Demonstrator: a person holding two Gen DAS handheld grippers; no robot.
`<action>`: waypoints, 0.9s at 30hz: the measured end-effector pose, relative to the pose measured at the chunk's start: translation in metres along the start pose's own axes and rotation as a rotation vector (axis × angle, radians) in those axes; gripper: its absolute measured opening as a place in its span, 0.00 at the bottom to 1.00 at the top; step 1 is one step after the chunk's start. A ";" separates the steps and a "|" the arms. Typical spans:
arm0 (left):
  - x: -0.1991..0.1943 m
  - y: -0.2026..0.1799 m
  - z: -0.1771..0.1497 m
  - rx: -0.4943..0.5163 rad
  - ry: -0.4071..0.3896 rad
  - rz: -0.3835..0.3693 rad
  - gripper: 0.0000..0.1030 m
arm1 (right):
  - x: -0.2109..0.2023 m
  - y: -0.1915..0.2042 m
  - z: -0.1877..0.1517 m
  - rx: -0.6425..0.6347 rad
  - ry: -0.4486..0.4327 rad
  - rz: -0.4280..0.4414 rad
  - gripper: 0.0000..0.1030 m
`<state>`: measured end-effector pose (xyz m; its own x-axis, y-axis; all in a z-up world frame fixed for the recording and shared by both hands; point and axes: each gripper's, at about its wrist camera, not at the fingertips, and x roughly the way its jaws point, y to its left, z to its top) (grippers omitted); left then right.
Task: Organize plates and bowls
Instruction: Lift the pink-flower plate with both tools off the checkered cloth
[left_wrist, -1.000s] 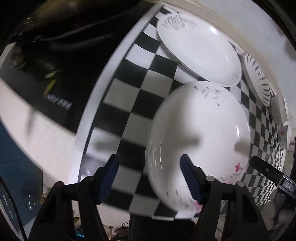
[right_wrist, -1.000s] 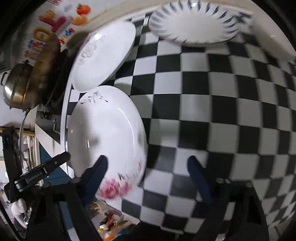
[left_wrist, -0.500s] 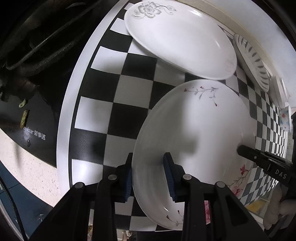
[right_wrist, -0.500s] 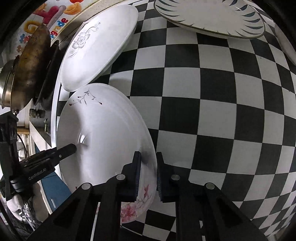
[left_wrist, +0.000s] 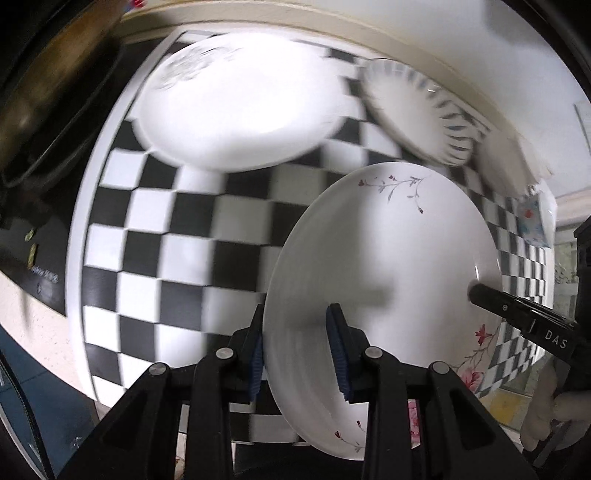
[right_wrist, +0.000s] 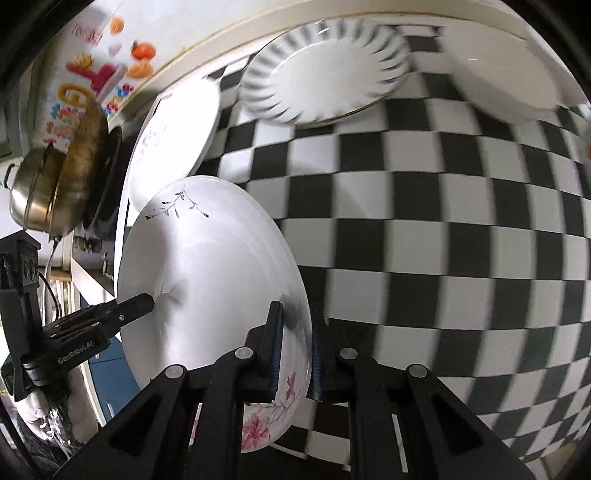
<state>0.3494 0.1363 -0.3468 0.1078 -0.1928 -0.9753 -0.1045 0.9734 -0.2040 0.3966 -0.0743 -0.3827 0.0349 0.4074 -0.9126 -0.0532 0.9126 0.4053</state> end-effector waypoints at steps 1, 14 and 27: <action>-0.004 -0.006 0.003 0.011 0.001 -0.005 0.28 | -0.008 -0.009 0.000 0.010 -0.009 0.001 0.15; 0.023 -0.091 0.006 0.132 0.055 -0.026 0.27 | -0.060 -0.129 -0.024 0.108 -0.063 -0.035 0.15; 0.056 -0.122 0.001 0.161 0.103 -0.006 0.27 | -0.057 -0.183 -0.031 0.143 -0.052 -0.064 0.15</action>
<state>0.3696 0.0074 -0.3763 0.0057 -0.2026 -0.9792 0.0565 0.9778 -0.2020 0.3739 -0.2656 -0.4064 0.0854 0.3464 -0.9342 0.0927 0.9308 0.3537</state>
